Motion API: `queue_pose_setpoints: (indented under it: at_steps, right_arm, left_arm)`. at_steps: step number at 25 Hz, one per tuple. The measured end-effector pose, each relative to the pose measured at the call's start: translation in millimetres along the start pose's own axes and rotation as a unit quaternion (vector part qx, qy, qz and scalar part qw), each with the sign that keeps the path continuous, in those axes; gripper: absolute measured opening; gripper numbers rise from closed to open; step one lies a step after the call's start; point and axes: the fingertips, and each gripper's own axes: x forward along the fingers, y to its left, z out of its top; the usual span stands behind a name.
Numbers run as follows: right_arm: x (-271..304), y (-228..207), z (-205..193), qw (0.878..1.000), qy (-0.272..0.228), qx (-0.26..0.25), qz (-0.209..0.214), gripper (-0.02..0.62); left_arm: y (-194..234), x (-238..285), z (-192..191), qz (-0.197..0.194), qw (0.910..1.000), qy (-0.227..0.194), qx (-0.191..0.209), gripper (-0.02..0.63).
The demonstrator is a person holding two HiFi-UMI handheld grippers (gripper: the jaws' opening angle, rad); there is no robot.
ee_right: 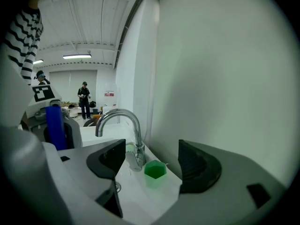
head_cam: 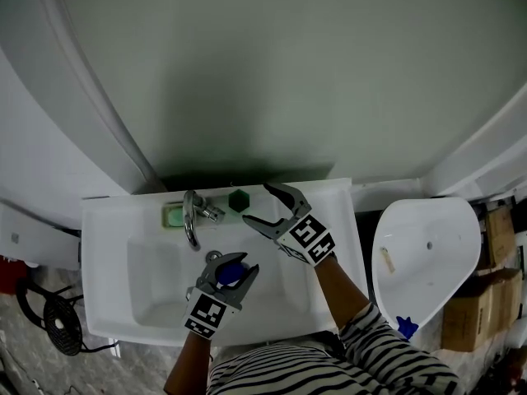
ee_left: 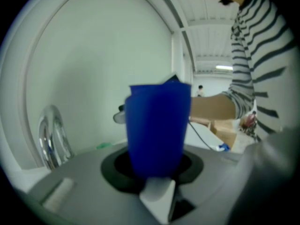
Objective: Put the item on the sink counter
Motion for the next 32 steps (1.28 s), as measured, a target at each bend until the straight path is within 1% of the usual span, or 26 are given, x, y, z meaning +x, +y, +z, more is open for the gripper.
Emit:
queue_pose_setpoints:
  at_steps: [2,4,7,11,16,18,22,26,28,29,30,31,32]
  right_arm:
    - [-13,3,7,1.0,-0.007,-0.002,0.005,0.321]
    - [-25,9,15,1.0,-0.012,-0.006,0.022,0.321]
    - [-43,25,26,0.998,-0.015,-0.018,0.062,0.321]
    - [-61,46,32,0.992,-0.006,-0.048,0.116,0.321]
    - [-82,63,38,0.984,-0.004,-0.07,0.165,0.321]
    - [-88,69,36,0.979,0.001,-0.078,0.189,0.321]
    - [-97,88,29,0.965,0.015,-0.091,0.246,0.321]
    - [-99,103,25,0.954,0.024,-0.101,0.282,0.319]
    - [-98,106,24,0.951,0.025,-0.102,0.291,0.304]
    - [-98,107,25,0.95,0.024,-0.103,0.294,0.276]
    - [-98,109,25,0.948,0.023,-0.104,0.299,0.21]
    - [-98,111,25,0.946,0.023,-0.103,0.305,0.181]
    - [-99,113,25,0.944,0.024,-0.101,0.313,0.172]
  left_arm:
    - [0,2,2,-0.002,1.0,0.001,0.003,0.135]
    - [-1,4,3,-0.004,1.0,0.003,0.006,0.135]
    - [-2,9,5,-0.007,0.9999,0.008,0.011,0.135]
    - [-5,17,7,-0.014,0.9996,0.015,0.018,0.135]
    - [-11,28,13,-0.028,0.999,0.02,0.027,0.135]
    - [-13,33,15,-0.034,0.9987,0.022,0.03,0.135]
    - [-19,45,19,-0.048,0.9979,0.024,0.036,0.135]
    - [-25,51,22,-0.059,0.9971,0.027,0.039,0.135]
    - [-29,53,23,-0.066,0.9966,0.028,0.041,0.135]
    - [-30,54,23,-0.069,0.9963,0.029,0.041,0.135]
    - [-31,54,24,-0.071,0.9962,0.029,0.041,0.135]
    - [-32,54,24,-0.072,0.9961,0.029,0.041,0.135]
    - [-32,54,24,-0.073,0.9961,0.029,0.041,0.135]
